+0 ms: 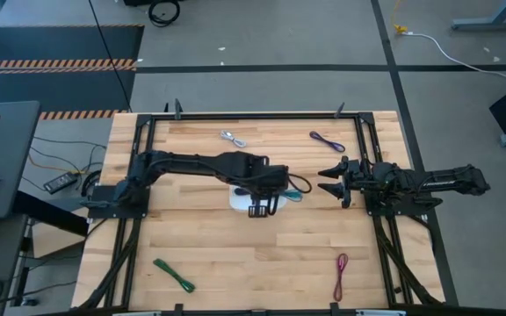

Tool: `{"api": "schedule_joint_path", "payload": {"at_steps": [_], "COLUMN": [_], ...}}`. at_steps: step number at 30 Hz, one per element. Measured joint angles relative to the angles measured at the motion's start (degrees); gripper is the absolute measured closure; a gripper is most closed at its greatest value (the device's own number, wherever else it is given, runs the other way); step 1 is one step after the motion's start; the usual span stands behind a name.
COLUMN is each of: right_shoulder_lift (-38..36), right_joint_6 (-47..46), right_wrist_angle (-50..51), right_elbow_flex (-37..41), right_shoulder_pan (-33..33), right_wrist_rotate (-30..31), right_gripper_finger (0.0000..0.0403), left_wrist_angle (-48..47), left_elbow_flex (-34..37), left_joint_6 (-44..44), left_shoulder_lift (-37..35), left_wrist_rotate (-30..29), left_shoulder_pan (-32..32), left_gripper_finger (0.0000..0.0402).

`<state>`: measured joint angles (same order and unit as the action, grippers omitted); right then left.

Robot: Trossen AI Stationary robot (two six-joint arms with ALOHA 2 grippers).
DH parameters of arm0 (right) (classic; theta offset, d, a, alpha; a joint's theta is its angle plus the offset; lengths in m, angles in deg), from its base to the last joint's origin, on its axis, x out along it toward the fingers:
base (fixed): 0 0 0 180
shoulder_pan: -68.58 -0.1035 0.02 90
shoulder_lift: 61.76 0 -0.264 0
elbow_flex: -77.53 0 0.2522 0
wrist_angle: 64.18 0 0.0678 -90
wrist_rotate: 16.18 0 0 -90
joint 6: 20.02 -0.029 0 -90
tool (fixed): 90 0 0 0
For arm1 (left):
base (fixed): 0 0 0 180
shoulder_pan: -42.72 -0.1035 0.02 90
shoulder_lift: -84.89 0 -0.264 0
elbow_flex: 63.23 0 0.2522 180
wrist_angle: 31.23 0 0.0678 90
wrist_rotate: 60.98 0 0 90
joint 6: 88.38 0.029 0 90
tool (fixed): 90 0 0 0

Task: Pick and place USB-C Cables
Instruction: Put the light blue charger cable into the white bin

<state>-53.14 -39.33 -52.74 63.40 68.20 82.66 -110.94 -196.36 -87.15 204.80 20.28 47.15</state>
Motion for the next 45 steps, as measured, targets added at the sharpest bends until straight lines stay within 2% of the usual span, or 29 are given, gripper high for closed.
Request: {"api": "schedule_joint_path", "payload": {"at_steps": [5,7,12,18,22,26,35,45], "right_shoulder_lift": [0.02,0.06,0.11,0.11,0.11,0.11,0.11,0.83], "right_joint_6": [-0.03,-0.25,-0.26,-0.09,-0.04,0.35,0.42,1.23], "right_wrist_angle": [0.01,-0.01,0.27,0.06,-0.34,-1.52,-1.96,-1.98], "right_elbow_flex": [0.01,0.0,0.0,0.01,0.0,0.0,0.02,0.02], "right_shoulder_pan": [0.0,0.02,0.0,0.02,0.02,0.02,0.02,0.02], "right_wrist_rotate": [-0.07,-0.22,-1.25,-0.55,1.75,3.57,3.67,3.5], "right_gripper_finger": [0.0159,0.0159,0.0159,0.0159,0.0159,0.0159,0.0159,0.0159], "left_wrist_angle": [1.76,3.68,11.96,28.35,29.88,30.35,30.2,32.88], "left_elbow_flex": [0.06,2.16,16.66,37.17,43.82,45.18,45.13,45.13], "left_joint_6": [-0.37,-0.4,-0.87,-3.26,-5.05,-5.0,-5.11,-5.13], "left_shoulder_lift": [-2.62,-3.55,-8.44,-20.72,-24.12,-22.92,-19.81,-18.59], "left_wrist_rotate": [0.01,0.01,0.47,1.25,1.61,2.14,3.5,3.5], "left_shoulder_pan": [0.33,0.32,0.06,-3.49,-5.86,-6.47,-6.45,-6.15], "left_gripper_finger": [0.0381,0.0381,0.0381,0.0381,0.0381,0.0381,0.038,0.0295]}}
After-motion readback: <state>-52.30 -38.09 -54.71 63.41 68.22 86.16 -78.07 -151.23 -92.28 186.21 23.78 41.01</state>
